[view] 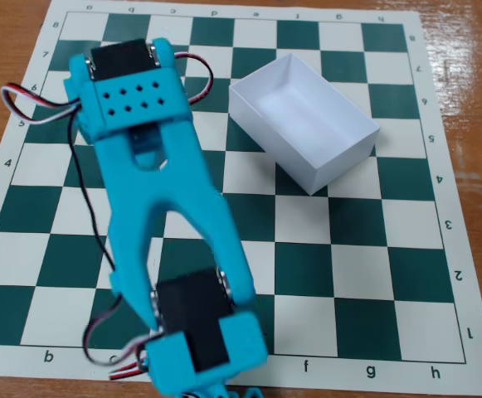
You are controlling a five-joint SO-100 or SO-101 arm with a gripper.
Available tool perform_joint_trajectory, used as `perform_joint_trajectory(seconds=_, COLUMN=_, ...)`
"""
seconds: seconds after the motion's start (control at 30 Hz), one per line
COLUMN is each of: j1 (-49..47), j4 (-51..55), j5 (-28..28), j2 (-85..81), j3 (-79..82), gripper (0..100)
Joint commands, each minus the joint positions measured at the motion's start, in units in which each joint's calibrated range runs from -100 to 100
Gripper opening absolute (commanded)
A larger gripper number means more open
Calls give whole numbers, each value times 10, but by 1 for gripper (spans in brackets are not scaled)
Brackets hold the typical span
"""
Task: Grab the toy horse and put it in the box.
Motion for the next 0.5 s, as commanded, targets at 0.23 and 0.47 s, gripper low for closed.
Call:
perform_joint_trajectory(seconds=0.23, j1=-15, j4=40, j5=-2, j2=314, j3=-340, gripper=45)
perform_joint_trajectory(seconds=0.47, j1=-48, j4=178, j5=-7, j2=549, j3=-711, gripper=45)
